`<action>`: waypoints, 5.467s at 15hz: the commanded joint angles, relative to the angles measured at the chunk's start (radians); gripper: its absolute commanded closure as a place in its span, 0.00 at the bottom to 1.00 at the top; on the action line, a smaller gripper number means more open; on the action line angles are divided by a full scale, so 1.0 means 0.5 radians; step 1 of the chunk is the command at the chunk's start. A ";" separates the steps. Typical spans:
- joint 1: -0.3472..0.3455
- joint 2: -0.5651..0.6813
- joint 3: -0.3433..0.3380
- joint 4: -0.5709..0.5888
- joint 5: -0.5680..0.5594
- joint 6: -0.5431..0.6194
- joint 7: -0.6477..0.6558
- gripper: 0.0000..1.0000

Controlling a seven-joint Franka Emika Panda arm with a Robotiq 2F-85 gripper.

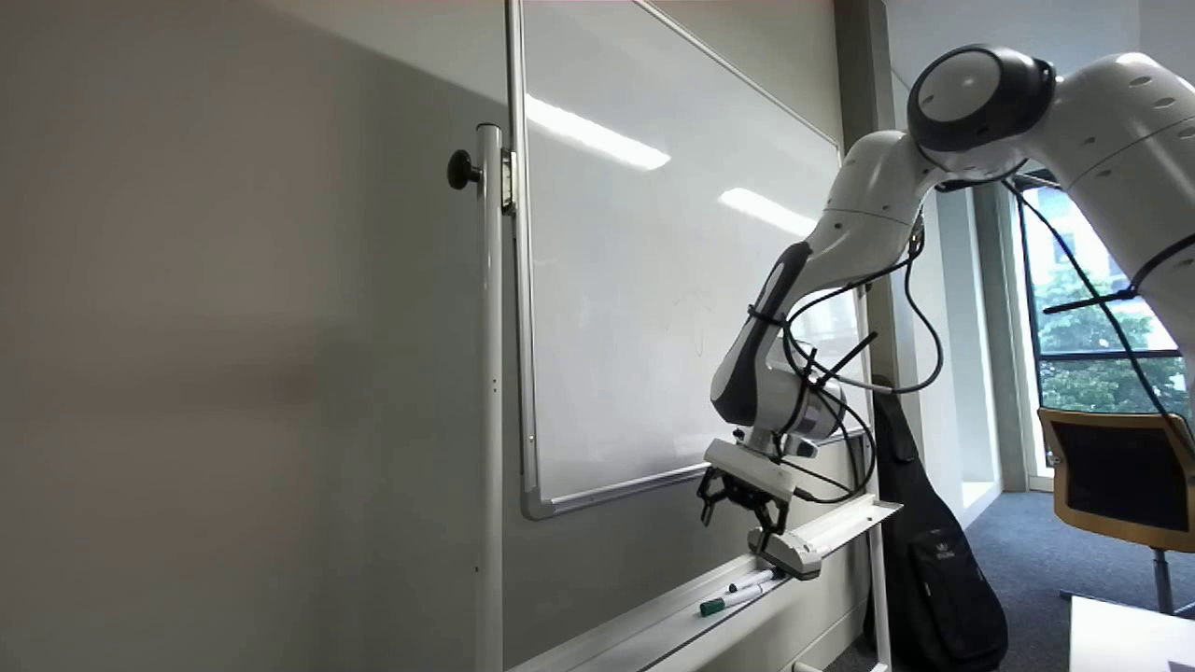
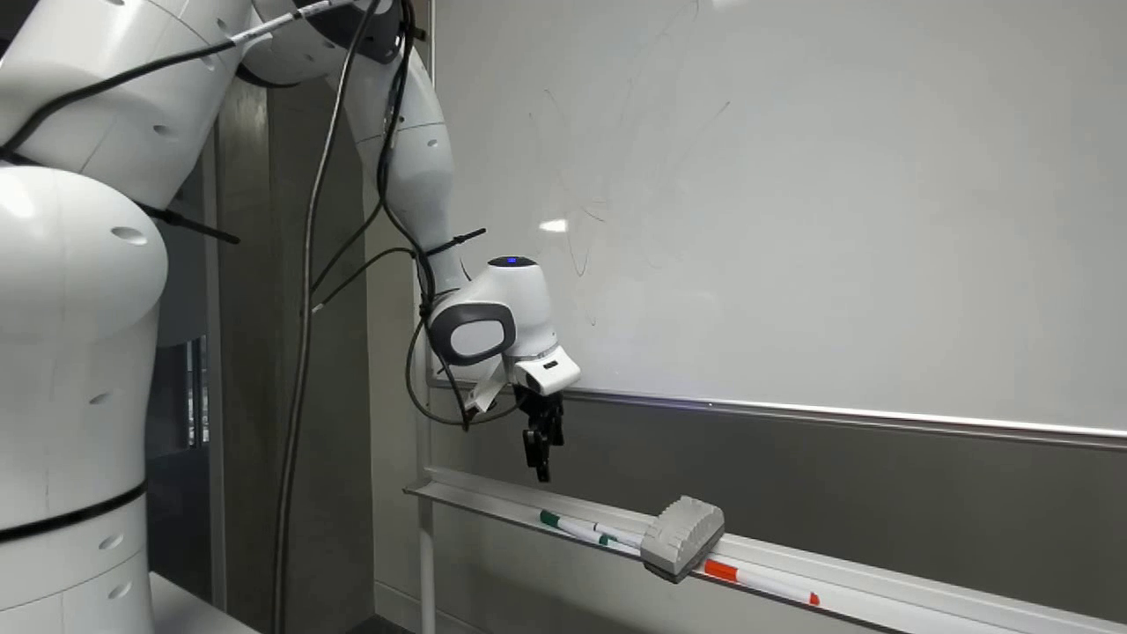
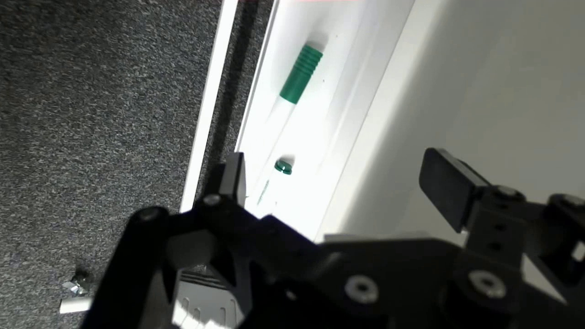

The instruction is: Move the left marker to the left

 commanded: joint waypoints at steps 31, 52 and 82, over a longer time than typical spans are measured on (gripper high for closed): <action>-0.104 0.399 -0.088 0.369 0.057 -0.229 0.135 0.37; -0.084 0.420 -0.253 0.463 0.191 -0.629 0.147 0.00; -0.050 0.495 -0.180 0.600 0.617 -0.534 0.159 0.00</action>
